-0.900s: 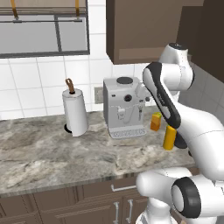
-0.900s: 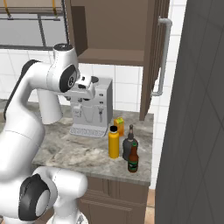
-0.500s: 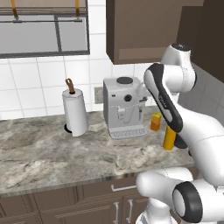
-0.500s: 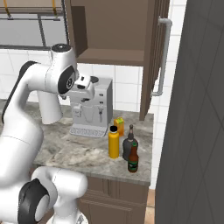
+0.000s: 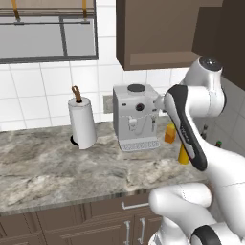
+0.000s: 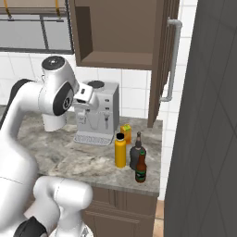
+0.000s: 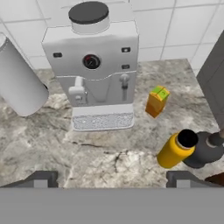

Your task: Sort all alcoholic drinks to one cabinet, and non-alcoholic drinks to the other.

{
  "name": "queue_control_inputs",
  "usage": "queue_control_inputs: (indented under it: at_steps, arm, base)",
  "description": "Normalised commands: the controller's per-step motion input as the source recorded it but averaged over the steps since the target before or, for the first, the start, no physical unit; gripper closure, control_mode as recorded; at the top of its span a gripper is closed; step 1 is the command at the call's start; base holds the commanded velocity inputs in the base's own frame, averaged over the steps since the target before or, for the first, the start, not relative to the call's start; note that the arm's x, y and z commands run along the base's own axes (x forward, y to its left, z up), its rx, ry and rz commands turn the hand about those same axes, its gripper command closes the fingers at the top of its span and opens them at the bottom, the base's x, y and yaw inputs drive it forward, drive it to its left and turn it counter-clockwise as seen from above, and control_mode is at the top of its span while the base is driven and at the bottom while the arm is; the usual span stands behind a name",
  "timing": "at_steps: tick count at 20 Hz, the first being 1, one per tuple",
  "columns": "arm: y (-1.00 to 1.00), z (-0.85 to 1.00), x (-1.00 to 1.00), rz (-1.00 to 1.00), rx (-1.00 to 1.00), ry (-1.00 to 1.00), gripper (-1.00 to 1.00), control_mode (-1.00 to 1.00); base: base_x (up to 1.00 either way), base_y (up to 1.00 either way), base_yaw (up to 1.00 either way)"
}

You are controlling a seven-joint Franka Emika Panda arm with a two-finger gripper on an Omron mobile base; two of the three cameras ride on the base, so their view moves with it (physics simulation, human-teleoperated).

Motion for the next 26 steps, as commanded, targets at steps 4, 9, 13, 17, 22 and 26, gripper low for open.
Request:
queue_control_inputs:
  at_steps: [4, 9, 13, 17, 22, 26]
  arm:
    - [-0.03, 0.00, -0.32, -0.20, 0.00, -0.07, -1.00, -1.00]
    - [0.00, -0.02, -0.18, -0.30, 0.00, -0.06, -1.00, -1.00]
    - [0.00, -0.07, -0.20, -0.28, 0.00, 0.00, -1.00, -1.00]
    - [0.00, -0.11, -0.19, -0.22, 0.00, 0.03, -1.00, -1.00]
    - [0.01, -0.15, -0.09, -0.14, -0.01, 0.08, -1.00, -1.00]
    - [0.03, -0.15, 0.00, -0.08, -0.02, 0.00, -1.00, -1.00]
  base:
    - [0.00, 0.00, 0.00]
    - [0.00, 0.00, 0.00]
    - [0.00, 0.00, 0.00]
    - [0.00, 0.00, 0.00]
    - [0.00, 0.00, 0.00]
    - [0.00, 0.00, 0.00]
